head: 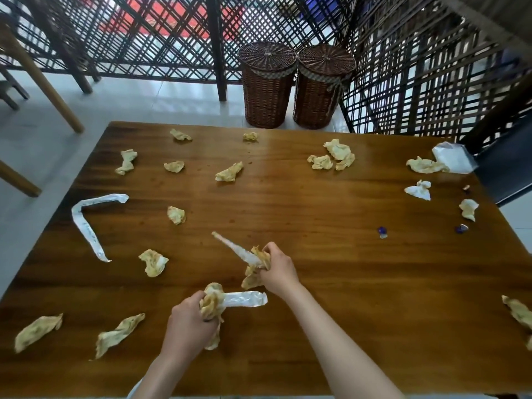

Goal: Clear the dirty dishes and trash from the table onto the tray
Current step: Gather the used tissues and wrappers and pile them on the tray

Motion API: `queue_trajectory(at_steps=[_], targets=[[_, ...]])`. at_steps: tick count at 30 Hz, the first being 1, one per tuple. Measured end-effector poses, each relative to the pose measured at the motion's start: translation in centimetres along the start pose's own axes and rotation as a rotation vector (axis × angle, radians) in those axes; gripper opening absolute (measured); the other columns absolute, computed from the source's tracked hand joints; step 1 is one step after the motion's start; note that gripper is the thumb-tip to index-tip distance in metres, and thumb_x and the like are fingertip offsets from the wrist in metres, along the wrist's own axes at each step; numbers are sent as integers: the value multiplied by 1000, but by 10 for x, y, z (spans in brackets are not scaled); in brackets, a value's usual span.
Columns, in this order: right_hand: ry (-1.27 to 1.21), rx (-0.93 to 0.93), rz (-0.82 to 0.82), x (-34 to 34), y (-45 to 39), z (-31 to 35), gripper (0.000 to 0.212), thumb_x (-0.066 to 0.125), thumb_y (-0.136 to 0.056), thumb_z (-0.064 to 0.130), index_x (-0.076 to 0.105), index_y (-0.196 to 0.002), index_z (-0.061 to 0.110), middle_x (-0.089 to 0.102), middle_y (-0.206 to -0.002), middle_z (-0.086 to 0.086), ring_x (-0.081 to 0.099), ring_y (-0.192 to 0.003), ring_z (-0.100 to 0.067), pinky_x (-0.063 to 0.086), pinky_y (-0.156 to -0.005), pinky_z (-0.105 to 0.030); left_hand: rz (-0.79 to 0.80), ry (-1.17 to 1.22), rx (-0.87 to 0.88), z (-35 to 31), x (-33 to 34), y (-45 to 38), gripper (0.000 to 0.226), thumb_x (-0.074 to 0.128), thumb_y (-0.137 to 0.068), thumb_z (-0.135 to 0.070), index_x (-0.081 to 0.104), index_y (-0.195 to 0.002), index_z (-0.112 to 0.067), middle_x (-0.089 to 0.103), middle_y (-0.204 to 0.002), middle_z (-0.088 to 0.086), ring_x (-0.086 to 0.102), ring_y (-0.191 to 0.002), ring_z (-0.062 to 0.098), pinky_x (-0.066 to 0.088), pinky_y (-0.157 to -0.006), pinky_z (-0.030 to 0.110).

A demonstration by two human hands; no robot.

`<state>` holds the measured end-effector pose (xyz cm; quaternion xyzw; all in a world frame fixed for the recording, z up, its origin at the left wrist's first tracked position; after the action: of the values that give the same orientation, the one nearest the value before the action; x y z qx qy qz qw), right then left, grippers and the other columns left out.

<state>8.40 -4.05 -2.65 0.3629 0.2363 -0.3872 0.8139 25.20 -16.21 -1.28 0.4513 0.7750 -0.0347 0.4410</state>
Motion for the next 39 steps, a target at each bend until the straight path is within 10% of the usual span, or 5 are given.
queue_trajectory(at_steps=[15,21,39], targets=[[-294,247,-341,-111,96,-81,21,69,-79,16,56,-77,32,62,-78,13,59,-72,-3,45,-54,-17,112,63,93,-44,-10,0,23,72,-72,-10,60,-81,-27,63,-75,-6,59,-71,9,46,-54,22],[-357,333,-461,-159,151,-120,10,69,-77,13,64,-85,18,67,-81,2,64,-77,-16,56,-67,-35,140,40,143,-81,-1,3,24,75,-70,-11,61,-85,-24,62,-75,-6,59,-71,11,49,-57,27],[-433,336,-600,-335,266,-316,8,67,-78,16,62,-84,19,63,-80,7,59,-75,-10,49,-64,-22,174,142,148,-282,188,96,54,79,-70,-13,50,-112,-25,55,-87,-2,50,-70,8,41,-42,21]])
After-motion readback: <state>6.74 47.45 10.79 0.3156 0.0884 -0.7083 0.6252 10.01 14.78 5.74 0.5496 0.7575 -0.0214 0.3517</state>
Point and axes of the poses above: each hand's wrist, its own y-axis away from the middle knuckle, its own x-axis out of the palm, z = x × y, the point moved 4 cm from there along -y, towards the middle knuckle
